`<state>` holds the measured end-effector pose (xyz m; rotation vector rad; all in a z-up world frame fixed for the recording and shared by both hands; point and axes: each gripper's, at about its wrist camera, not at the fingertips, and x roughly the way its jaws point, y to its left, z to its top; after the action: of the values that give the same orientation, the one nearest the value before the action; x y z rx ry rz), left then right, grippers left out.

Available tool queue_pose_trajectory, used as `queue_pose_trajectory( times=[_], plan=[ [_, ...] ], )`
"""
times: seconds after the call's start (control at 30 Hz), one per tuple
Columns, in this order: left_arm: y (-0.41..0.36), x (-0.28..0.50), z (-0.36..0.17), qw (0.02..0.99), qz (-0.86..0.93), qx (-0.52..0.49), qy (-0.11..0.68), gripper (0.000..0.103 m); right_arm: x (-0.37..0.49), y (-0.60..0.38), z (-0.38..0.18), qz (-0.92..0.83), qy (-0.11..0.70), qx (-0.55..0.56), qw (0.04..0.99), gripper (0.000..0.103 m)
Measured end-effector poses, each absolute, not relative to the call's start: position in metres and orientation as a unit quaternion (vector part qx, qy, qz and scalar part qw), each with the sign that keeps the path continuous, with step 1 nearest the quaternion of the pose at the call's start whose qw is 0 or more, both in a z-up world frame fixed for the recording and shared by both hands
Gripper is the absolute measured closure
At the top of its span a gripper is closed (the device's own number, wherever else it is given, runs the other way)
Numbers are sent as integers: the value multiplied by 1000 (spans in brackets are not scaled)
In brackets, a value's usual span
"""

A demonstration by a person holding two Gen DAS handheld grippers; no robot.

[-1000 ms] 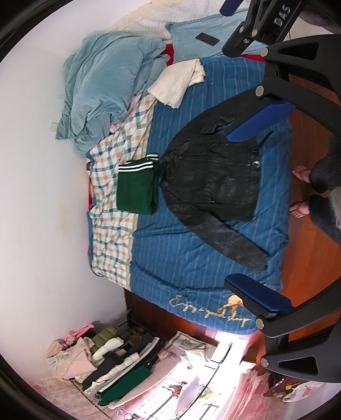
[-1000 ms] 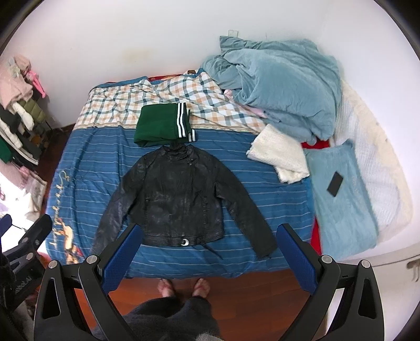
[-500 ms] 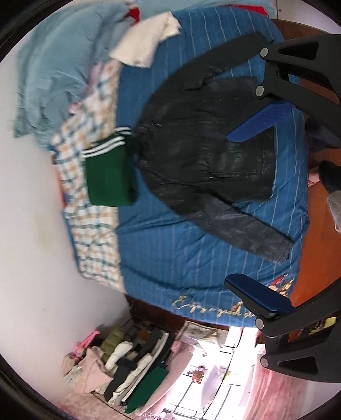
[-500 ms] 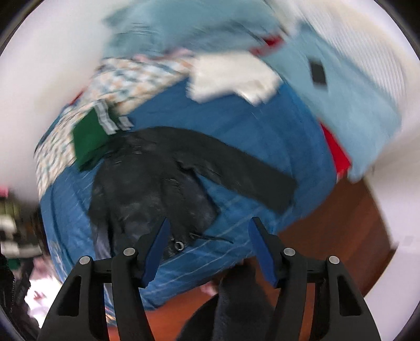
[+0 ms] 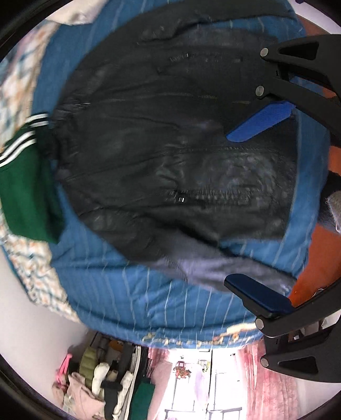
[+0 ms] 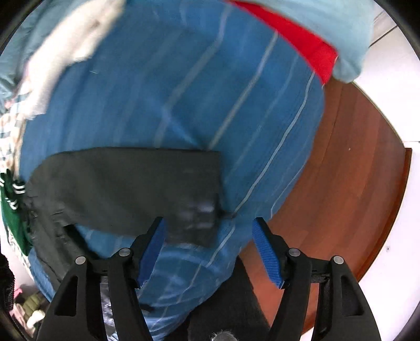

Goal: Fold large clothes
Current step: 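Grasp the jacket's sleeve cuff with the right gripper while the left tool approaches the jacket body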

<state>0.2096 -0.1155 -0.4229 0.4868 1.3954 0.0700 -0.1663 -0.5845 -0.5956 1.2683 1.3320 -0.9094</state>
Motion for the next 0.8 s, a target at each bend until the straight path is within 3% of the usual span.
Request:
queue_pose_trajectory(
  times=[0.2,0.27,0.3,0.33,0.4,0.53,0.7,0.77,0.8],
  plan=[
    [-138,223,-502,709,20,234,666,0,-164,-598,-676,-334,526,586,518,34],
    [-146,225,-514,706,9,243,665,0,-158,-598,-672,-339,523,577,528,47],
    [-149,226,-519,709,3,248,661,0,-159,-599,-665,-353,521,569,529,63],
    [-152,225,-521,713,-7,254,653,0,-163,-600,-657,-362,508,574,531,73],
    [-156,225,-523,718,-19,265,644,0,-174,-603,-644,-365,472,595,538,81],
    [-158,223,-525,720,-31,268,639,0,-195,-602,-624,-364,420,621,553,87],
    [-159,219,-528,726,-36,266,633,0,-201,-585,-625,-329,433,632,552,87],
    [-157,217,-531,724,-35,264,636,0,-190,-573,-638,-324,447,637,538,84],
    [-157,216,-532,724,-35,263,636,0,-187,-573,-647,-328,449,641,529,74]
  ],
)
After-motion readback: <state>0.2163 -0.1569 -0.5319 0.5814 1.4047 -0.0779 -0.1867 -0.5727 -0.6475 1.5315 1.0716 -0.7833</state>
